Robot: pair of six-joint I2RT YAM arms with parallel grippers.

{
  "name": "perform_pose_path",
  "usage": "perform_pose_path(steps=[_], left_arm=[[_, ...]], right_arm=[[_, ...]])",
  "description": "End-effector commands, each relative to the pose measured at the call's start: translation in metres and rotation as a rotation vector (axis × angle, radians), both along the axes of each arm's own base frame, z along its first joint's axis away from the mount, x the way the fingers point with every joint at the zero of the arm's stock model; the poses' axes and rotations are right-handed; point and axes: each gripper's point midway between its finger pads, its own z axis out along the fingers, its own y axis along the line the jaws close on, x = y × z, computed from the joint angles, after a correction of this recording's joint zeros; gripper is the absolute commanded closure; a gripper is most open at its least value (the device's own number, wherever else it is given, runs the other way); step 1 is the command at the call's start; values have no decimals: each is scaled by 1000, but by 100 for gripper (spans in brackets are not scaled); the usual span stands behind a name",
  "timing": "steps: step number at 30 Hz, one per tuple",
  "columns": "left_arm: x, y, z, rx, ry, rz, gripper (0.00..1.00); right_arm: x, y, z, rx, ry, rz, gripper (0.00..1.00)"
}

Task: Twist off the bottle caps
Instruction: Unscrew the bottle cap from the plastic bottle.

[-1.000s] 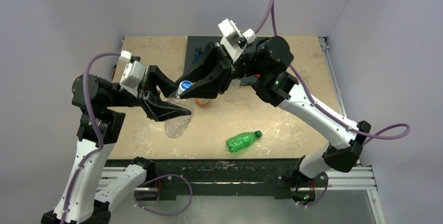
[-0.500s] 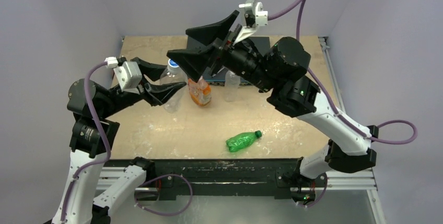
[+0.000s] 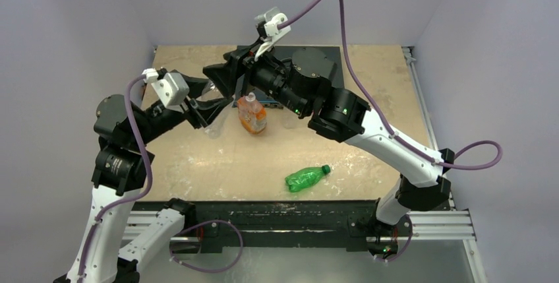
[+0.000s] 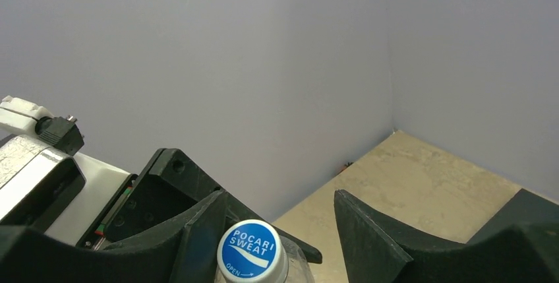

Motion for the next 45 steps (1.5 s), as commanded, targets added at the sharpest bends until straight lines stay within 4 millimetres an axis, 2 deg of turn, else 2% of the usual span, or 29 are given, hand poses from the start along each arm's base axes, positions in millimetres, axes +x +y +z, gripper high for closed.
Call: perform_pose_path(steps=[1,10,14,17,30,33,36,38,41,44,45], left_arm=[[9,5,2,3,-14,47,100],[10,5,3,2,-6,50,100],[11,4,3,-2,5,47,100],[12,4,4,-3,4,47,100],[6,-2,12,-52,41,5,100],[-5,-9,16,-74,59,-66,100],[-29,-21,25,-93,54,-203,100],[-47,-28,30,-114,70,-308,100],[-65,-34,32,-125,113,-423,100],[-73,-37,30,-117,143,-485,100],[-75,-38,28,-115,159,-497,100]], right_arm=[[-6,-13,27,66,-24,-1,37],[-6,-1,16,36,-12,24,41],[-7,-1,16,40,-9,27,41],[-8,-1,17,44,-8,34,45],[-6,-2,11,19,-7,40,82],[-6,-10,17,19,-32,86,92],[-7,-22,26,31,-58,152,100],[-23,-29,34,44,-121,273,100],[-62,-42,45,60,-246,461,100],[-93,-53,52,56,-341,617,100],[-98,-56,54,48,-356,647,100]])
